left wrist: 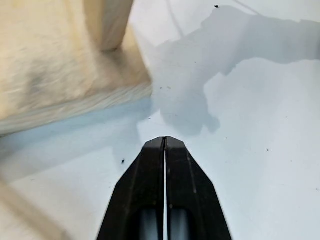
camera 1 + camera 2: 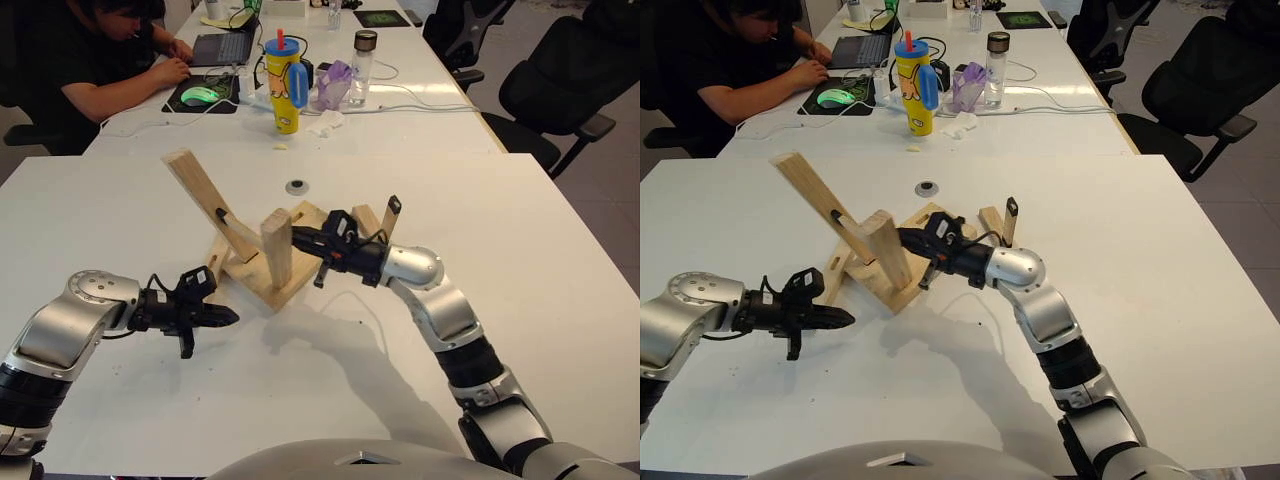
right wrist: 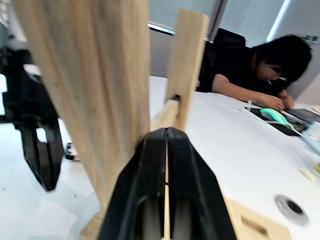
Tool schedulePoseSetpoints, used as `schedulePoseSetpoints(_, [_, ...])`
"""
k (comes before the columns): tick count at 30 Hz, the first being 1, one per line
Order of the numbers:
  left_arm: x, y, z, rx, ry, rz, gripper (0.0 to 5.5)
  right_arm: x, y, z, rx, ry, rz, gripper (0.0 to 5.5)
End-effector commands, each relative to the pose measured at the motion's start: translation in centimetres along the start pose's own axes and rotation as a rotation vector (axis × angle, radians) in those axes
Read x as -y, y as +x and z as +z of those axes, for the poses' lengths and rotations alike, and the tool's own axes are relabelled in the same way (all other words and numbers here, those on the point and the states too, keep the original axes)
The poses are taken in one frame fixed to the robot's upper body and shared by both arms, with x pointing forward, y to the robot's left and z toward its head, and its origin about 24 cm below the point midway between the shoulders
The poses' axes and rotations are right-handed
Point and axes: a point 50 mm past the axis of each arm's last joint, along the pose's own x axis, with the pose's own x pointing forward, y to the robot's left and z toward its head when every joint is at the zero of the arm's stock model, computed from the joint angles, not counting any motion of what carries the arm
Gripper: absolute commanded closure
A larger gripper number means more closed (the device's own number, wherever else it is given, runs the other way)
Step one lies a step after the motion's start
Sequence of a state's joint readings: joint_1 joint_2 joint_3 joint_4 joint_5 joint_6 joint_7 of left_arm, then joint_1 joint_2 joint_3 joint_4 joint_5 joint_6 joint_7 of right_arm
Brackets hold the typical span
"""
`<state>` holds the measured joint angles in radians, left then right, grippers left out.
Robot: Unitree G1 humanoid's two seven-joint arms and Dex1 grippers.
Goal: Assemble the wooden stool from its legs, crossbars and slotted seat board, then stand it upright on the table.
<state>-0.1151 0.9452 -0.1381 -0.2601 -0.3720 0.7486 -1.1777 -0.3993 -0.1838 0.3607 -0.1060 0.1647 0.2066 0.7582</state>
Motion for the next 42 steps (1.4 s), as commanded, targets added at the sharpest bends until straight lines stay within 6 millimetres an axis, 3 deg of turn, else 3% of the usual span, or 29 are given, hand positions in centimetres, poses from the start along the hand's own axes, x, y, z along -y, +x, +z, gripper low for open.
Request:
schedulePoseSetpoints(1, [0.4, 0.5, -0.5, -0.020, -0.008, -0.010, 5.47, -1.1, 2.2, 1.2, -0.001, -0.037, 0.067, 5.50])
schedulePoseSetpoints(5, [0.5, 1.1, -0.4, -0.011, -0.005, -0.015, 5.47, -1.6, 2.9, 0.6, -0.066, -0.027, 0.043, 5.50])
schedulePoseSetpoints(10, [1.4, 2.1, -1.0, -0.023, -0.006, -0.025, 5.47, 3.0, -1.8, -2.9, -0.358, -0.091, -0.197, 5.50])
schedulePoseSetpoints(13, [2.0, 3.1, -1.1, -0.033, 0.001, -0.019, 5.47, 4.6, -3.8, -5.4, -0.531, -0.151, -0.222, 5.50])
schedulePoseSetpoints(20, [0.6, 3.4, -1.3, -0.074, 0.037, 0.104, 5.47, 4.5, -4.8, -9.0, -0.772, -0.202, -0.029, 5.50])
schedulePoseSetpoints(25, [-2.3, 4.0, -2.3, -0.157, 0.096, 0.345, 5.47, 2.3, -7.2, -10.4, -0.982, -0.126, 0.302, 5.50])
schedulePoseSetpoints(28, [-3.6, 4.6, -2.6, -0.152, 0.075, 0.441, 5.47, 0.6, -8.1, -10.5, -1.015, -0.049, 0.439, 5.50])
schedulePoseSetpoints(31, [-4.8, 5.9, -1.7, -0.117, 0.081, 0.502, 5.47, -0.8, -6.9, -10.0, -0.920, -0.002, 0.445, 5.50])
schedulePoseSetpoints(36, [-6.8, 8.8, 1.6, -0.017, 0.121, 0.548, 5.47, -2.4, -2.9, -9.1, -0.732, 0.037, 0.322, 5.50])
schedulePoseSetpoints(42, [-8.6, 11.6, 3.5, -0.044, 0.200, 0.507, 5.47, -3.6, -1.0, -9.2, -0.710, 0.068, 0.205, 5.50])
